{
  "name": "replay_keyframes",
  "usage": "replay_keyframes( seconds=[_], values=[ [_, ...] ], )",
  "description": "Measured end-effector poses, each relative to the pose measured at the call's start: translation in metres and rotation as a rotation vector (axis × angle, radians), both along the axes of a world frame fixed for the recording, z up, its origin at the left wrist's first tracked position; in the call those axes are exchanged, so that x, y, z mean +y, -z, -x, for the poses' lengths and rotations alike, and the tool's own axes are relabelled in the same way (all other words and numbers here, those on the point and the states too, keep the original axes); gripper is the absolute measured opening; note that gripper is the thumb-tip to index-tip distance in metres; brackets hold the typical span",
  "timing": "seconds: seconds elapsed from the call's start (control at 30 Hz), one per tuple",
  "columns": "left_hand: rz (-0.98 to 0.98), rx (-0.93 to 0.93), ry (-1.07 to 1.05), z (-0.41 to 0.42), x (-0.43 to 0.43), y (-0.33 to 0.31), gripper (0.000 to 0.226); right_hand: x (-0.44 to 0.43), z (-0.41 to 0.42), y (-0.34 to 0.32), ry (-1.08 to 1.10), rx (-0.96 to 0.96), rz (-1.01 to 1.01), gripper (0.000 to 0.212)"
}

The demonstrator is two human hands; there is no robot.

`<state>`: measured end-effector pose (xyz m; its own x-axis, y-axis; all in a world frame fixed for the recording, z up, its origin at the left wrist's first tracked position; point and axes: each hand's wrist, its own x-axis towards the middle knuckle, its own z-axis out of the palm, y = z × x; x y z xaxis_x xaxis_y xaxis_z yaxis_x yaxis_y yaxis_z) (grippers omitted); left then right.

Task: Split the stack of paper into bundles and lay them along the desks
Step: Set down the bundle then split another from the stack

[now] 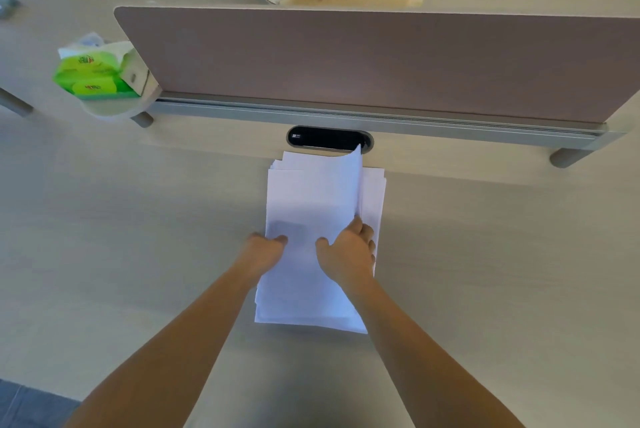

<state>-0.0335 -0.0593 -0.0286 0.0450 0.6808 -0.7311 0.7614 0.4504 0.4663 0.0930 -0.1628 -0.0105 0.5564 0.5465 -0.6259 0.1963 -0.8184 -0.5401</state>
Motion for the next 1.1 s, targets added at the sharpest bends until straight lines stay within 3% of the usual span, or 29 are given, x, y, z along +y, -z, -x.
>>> replay_keyframes(
  seconds=[0.13, 0.23, 0.33, 0.47, 0.57, 0.67, 0.77, 0.87, 0.97, 1.1],
  values=[
    [-0.018, -0.023, -0.020, -0.003, -0.001, 0.001, 0.033, 0.003, -0.007, 0.000, 0.075, 0.029, -0.022, 0.078],
    [-0.014, -0.022, -0.012, -0.002, 0.000, 0.004, 0.038, 0.003, 0.000, -0.002, 0.047, -0.039, -0.077, 0.077],
    [-0.024, -0.012, -0.009, -0.002, -0.001, 0.005, 0.033, 0.004, -0.002, 0.000, 0.144, 0.091, -0.134, 0.065],
    [-0.034, -0.010, -0.024, -0.004, -0.002, 0.009, 0.024, 0.006, -0.015, 0.009, 0.151, 0.126, 0.038, 0.057],
    [-0.036, 0.002, -0.025, -0.002, 0.000, 0.013, 0.029, 0.007, -0.012, 0.008, 0.137, 0.186, -0.068, 0.045],
    [-0.034, -0.006, -0.023, 0.001, 0.000, 0.014, 0.026, 0.009, -0.012, 0.012, 0.274, 0.309, -0.152, 0.028],
    [-0.025, -0.017, -0.012, 0.007, 0.005, 0.011, 0.032, 0.012, -0.024, 0.015, 0.459, 0.362, -0.112, 0.021],
    [0.030, -0.047, 0.006, 0.020, 0.014, 0.009, 0.050, 0.005, -0.031, 0.007, 0.476, 0.469, -0.187, 0.033],
    [0.034, -0.110, -0.008, 0.031, 0.022, -0.008, 0.049, 0.001, -0.031, -0.013, 0.413, 0.482, -0.316, 0.040],
    [-0.027, -0.371, -0.140, 0.051, 0.048, -0.047, 0.064, 0.006, -0.011, -0.045, 0.324, 0.606, -0.540, 0.044]
  ],
)
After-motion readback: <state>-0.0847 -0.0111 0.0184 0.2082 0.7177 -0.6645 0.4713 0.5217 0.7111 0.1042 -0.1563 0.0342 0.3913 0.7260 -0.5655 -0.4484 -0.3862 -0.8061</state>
